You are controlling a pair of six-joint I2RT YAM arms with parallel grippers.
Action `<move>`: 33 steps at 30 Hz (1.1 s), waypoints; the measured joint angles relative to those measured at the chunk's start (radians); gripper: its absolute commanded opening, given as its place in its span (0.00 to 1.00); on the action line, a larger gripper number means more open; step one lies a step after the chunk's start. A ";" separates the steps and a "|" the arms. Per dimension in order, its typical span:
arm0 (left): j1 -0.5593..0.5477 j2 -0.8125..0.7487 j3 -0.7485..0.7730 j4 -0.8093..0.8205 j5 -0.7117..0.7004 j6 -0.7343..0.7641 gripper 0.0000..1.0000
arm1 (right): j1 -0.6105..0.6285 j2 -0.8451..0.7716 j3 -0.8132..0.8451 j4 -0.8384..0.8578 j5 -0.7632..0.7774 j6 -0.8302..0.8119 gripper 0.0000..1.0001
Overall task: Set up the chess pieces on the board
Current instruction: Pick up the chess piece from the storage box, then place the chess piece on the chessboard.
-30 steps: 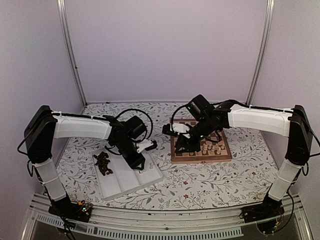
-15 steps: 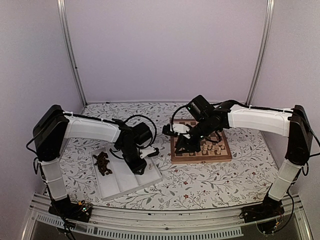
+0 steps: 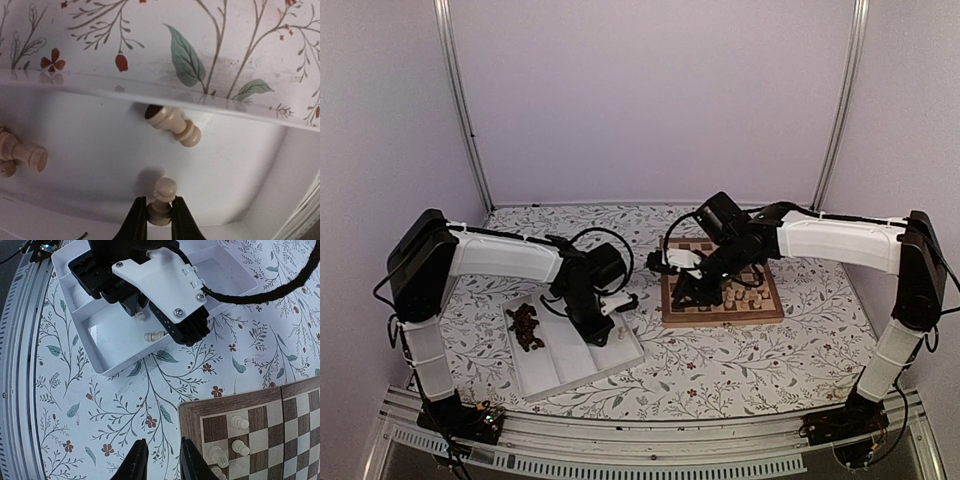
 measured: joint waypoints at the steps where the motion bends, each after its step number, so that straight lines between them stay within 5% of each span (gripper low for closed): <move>1: 0.000 -0.006 0.000 0.002 0.001 0.000 0.07 | -0.003 -0.006 0.000 0.003 -0.003 0.007 0.26; 14: 0.009 -0.274 0.094 0.249 0.109 0.063 0.06 | -0.093 -0.026 0.257 0.003 -0.247 0.170 0.30; 23: 0.102 -0.338 -0.053 0.513 0.320 0.051 0.10 | -0.097 0.098 0.337 -0.067 -0.343 0.214 0.32; 33: 0.113 -0.341 -0.073 0.566 0.401 0.036 0.12 | -0.097 0.156 0.395 -0.101 -0.417 0.226 0.32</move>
